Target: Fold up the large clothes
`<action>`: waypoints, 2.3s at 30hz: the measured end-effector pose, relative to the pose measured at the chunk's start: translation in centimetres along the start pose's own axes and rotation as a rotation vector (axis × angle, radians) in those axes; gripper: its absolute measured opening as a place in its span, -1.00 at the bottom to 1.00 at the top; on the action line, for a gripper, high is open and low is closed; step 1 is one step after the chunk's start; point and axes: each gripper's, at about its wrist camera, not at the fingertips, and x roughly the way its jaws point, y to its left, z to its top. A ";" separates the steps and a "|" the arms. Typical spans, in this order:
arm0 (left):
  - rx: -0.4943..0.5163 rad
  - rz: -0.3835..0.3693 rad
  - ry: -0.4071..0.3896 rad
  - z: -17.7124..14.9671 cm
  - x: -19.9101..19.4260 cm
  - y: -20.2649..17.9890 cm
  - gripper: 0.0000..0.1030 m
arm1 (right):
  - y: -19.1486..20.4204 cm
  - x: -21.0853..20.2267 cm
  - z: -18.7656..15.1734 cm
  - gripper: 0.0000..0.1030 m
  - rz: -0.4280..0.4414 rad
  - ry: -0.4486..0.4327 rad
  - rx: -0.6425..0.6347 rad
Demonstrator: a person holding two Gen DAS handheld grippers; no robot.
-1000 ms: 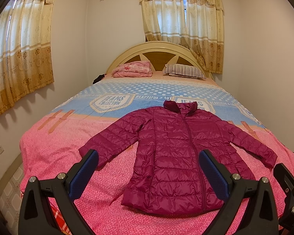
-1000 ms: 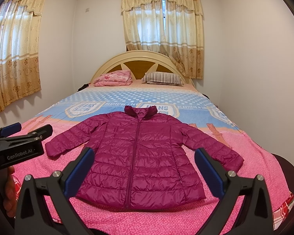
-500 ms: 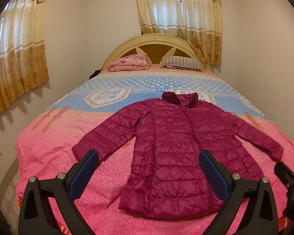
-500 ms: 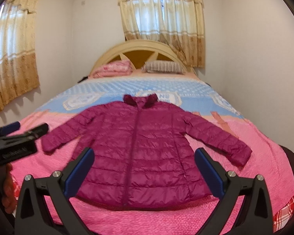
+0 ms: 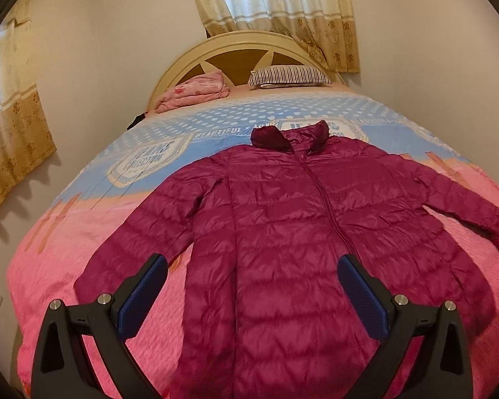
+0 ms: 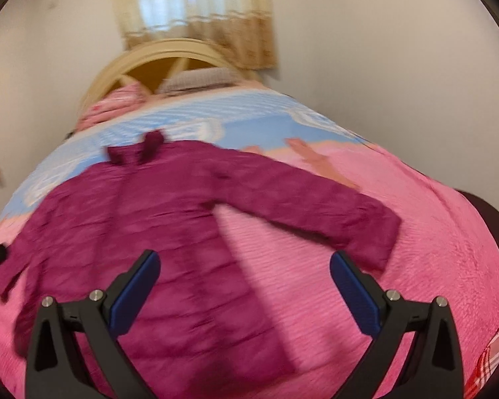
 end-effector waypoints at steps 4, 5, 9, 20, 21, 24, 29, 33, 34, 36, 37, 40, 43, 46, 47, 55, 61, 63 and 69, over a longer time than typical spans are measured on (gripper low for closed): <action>0.016 0.031 0.009 1.7 4.0 -0.9 0.98 | -5.9 3.7 1.6 0.95 -0.080 0.049 0.135; 0.015 0.034 0.018 2.1 5.1 -1.1 0.98 | -6.9 4.4 1.8 0.89 -0.097 0.062 0.155; 0.016 0.059 0.064 3.3 9.1 -1.7 0.98 | -11.1 7.2 2.8 0.78 -0.154 0.121 0.235; 0.018 0.100 0.182 5.2 16.5 -1.1 0.98 | -13.4 11.7 2.8 -0.57 -0.101 0.239 0.204; 0.020 0.110 0.189 5.3 16.9 -0.8 0.98 | -13.6 11.7 3.0 -0.64 -0.092 0.237 0.203; 0.005 0.136 0.189 5.5 17.5 0.8 0.98 | -13.2 11.5 4.3 -0.72 -0.101 0.204 0.171; -0.041 0.163 0.176 6.3 17.8 4.0 0.98 | -10.0 9.8 8.0 -0.74 -0.100 0.107 0.068; -0.074 0.196 0.160 6.9 17.6 7.1 0.98 | -4.6 8.8 11.1 -0.75 -0.069 0.043 -0.055; -0.079 0.205 0.156 6.9 17.6 7.7 0.98 | -2.9 8.6 11.6 -0.75 -0.060 0.028 -0.095; -0.087 0.222 0.152 6.9 17.5 9.1 0.98 | 0.6 8.4 12.4 -0.77 -0.033 0.005 -0.165; -0.090 0.229 0.151 6.8 17.6 9.7 0.98 | 2.0 8.5 12.7 -0.77 -0.020 -0.001 -0.188; -0.105 0.250 0.150 6.5 17.7 11.3 0.98 | 7.3 8.7 13.2 -0.78 0.023 -0.023 -0.283; -0.134 0.265 0.155 6.1 18.0 13.2 0.98 | 11.8 9.2 13.0 -0.78 0.065 -0.035 -0.358; -0.150 0.281 0.158 5.7 18.3 14.7 0.98 | 16.0 9.8 12.2 -0.79 0.104 -0.041 -0.433; -0.153 0.284 0.159 5.5 18.4 14.9 0.98 | 17.3 9.5 11.5 -0.79 0.119 -0.041 -0.451; -0.168 0.336 0.159 4.4 18.8 17.8 0.98 | 26.3 11.1 7.5 -0.87 0.218 -0.013 -0.576; -0.171 0.361 0.174 3.4 19.1 19.1 0.98 | 31.6 12.7 4.0 -0.88 0.289 0.033 -0.646; -0.176 0.357 0.178 3.2 19.0 19.4 0.98 | 31.8 12.7 3.4 -0.88 0.318 0.064 -0.655; -0.204 0.336 0.156 4.4 17.9 19.0 0.98 | 28.9 10.3 4.0 0.37 0.336 0.046 -0.629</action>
